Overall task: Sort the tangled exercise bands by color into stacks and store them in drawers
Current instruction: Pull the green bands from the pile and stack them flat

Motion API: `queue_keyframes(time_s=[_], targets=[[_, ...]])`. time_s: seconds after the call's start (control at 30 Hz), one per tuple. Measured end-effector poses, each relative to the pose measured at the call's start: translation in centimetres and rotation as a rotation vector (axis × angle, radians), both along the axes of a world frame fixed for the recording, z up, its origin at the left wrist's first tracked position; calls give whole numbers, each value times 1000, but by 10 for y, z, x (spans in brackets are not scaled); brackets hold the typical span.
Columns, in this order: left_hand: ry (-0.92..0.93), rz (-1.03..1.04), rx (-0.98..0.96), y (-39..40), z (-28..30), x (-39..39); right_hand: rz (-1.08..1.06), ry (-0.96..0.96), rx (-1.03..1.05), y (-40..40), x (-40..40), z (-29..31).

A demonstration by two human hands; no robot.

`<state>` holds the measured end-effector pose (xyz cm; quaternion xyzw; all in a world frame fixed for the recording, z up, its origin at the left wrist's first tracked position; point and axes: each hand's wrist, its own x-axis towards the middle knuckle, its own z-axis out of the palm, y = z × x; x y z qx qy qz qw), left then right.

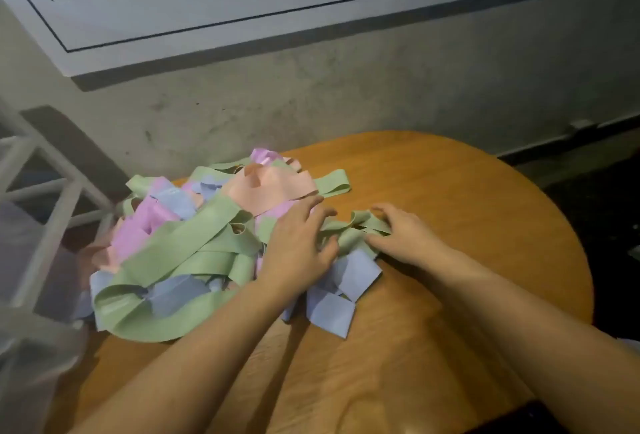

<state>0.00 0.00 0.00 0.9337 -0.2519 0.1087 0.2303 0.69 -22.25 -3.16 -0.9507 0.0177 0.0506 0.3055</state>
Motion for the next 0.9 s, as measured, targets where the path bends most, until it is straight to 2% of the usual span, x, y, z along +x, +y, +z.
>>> queue_keyframes(time_s=[0.1, 0.23, 0.4, 0.47, 0.53, 0.73, 0.9], targets=[[10, -12, 88, -19, -1, 9, -52, 56, 172, -6, -3, 1], [114, -14, 138, -47, 3, 13, -73, 92, 209, -8, -8, 0], [324, -20, 124, -57, 1, 14, -19, 1, 192, -15, -25, 8], [275, -47, 147, -54, 3, 8, 21, -36, 220, -18, -35, 13], [221, -59, 48, -48, 8, -1, 68, -78, 252, -19, -45, 19], [94, -39, -416, -17, 27, -38, 80, -184, 395, -9, -77, 44], [14, -55, -554, 5, 45, -64, -10, -182, 672, 17, -94, 69]])
